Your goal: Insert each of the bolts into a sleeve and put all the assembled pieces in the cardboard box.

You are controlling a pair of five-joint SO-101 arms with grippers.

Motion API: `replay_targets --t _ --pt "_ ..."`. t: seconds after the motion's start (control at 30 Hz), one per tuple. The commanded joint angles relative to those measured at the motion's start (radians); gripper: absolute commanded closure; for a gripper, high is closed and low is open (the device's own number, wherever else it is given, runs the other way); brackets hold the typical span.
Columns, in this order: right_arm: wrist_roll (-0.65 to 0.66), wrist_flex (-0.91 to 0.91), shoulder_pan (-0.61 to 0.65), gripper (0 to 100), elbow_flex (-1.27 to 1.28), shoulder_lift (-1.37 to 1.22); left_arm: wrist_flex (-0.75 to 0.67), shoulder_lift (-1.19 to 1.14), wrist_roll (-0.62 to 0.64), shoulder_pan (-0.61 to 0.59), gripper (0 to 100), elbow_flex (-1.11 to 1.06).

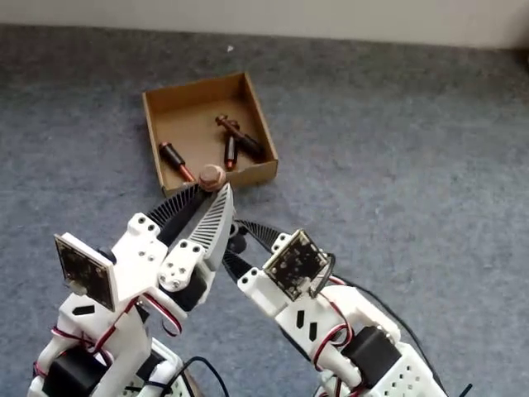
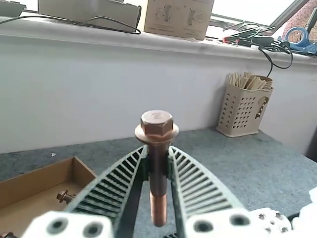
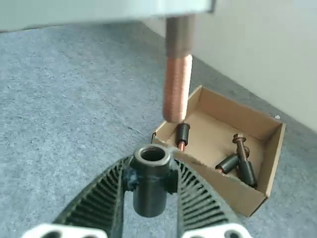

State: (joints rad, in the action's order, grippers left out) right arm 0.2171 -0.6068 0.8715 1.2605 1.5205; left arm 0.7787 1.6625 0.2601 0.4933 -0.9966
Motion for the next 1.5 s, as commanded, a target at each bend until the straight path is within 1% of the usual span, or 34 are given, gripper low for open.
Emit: replay_targets --t 0.0,0.2,0.27,0.37,0.8,0.87,1.0,1.07,1.13,1.17,1.23,1.3,1.37,1.47 --pt "0.028 0.051 0.008 99.3 -0.038 0.018 -0.002 0.004 0.009 0.027 99 0.004" --pt "0.029 0.053 0.005 99.3 -0.081 0.015 0.037 0.004 0.009 0.027 99 0.002" --pt "0.029 0.053 -0.019 99.3 -0.097 0.013 0.048 0.004 0.009 0.028 99 0.002" --pt "0.029 0.053 -0.045 99.3 -0.113 0.013 0.049 0.004 0.009 0.025 99 0.001" --pt "0.026 0.053 -0.047 99.3 -0.168 0.015 0.043 0.004 0.009 0.028 99 -0.065" --pt "0.026 0.053 -0.047 99.3 -0.183 0.015 0.048 0.004 0.009 0.028 97 -0.068" --pt "0.025 0.053 -0.047 99.3 -0.196 0.013 0.066 0.004 0.012 0.024 85 -0.093" --pt "0.025 0.051 -0.051 99.3 -0.193 0.013 0.106 0.004 0.011 0.025 83 -0.074" --pt "0.025 0.05 -0.088 99.3 -0.193 0.013 0.137 0.004 0.003 0.019 82 -0.036" --pt "0.025 0.05 -0.11 99.3 -0.193 0.013 0.15 0.004 -0.029 0.018 81 -0.019" --pt "0.023 0.047 -0.159 99.3 -0.188 0.012 0.183 0.004 -0.127 -0.012 80 0.004" --pt "0.023 0.022 -0.197 99.3 -0.171 0.012 0.203 0.004 -0.199 -0.058 80 0.007" --pt "0.023 0.002 -0.216 99.3 -0.153 0.012 0.209 0.004 -0.241 -0.125 80 -0.005" --pt "0.023 -0.01 -0.22 99.3 -0.139 0.001 0.206 0.004 -0.255 -0.255 80 -0.039"
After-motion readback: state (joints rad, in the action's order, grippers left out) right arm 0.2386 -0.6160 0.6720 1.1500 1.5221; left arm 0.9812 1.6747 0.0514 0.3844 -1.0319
